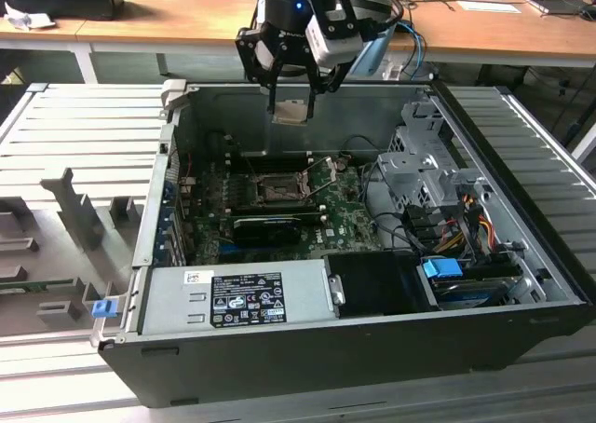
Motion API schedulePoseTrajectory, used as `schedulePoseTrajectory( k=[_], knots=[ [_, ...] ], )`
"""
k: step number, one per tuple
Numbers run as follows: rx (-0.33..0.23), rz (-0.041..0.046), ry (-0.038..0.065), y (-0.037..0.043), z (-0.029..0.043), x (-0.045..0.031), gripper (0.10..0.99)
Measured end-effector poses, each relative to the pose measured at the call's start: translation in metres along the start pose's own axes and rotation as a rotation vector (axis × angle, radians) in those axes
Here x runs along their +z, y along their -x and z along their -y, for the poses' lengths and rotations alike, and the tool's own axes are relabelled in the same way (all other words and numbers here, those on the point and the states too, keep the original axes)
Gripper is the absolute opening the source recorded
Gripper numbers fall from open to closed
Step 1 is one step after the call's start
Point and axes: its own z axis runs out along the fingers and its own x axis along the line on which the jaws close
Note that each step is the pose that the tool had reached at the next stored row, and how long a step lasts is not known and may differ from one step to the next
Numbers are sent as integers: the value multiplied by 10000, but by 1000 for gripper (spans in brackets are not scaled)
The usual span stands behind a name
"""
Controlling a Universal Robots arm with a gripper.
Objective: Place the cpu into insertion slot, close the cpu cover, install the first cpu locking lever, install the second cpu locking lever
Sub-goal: 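Place the cpu into insertion slot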
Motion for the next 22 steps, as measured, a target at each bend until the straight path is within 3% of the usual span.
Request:
schedulePoseTrajectory(
  k=[4, 17, 22],
  knots=[
    [280, 24, 5, 0, 0, 2, 525],
    [2885, 250, 57, 2, 7, 74, 525],
    [2931, 258, 46, 3, 10, 125, 525]
  ],
)
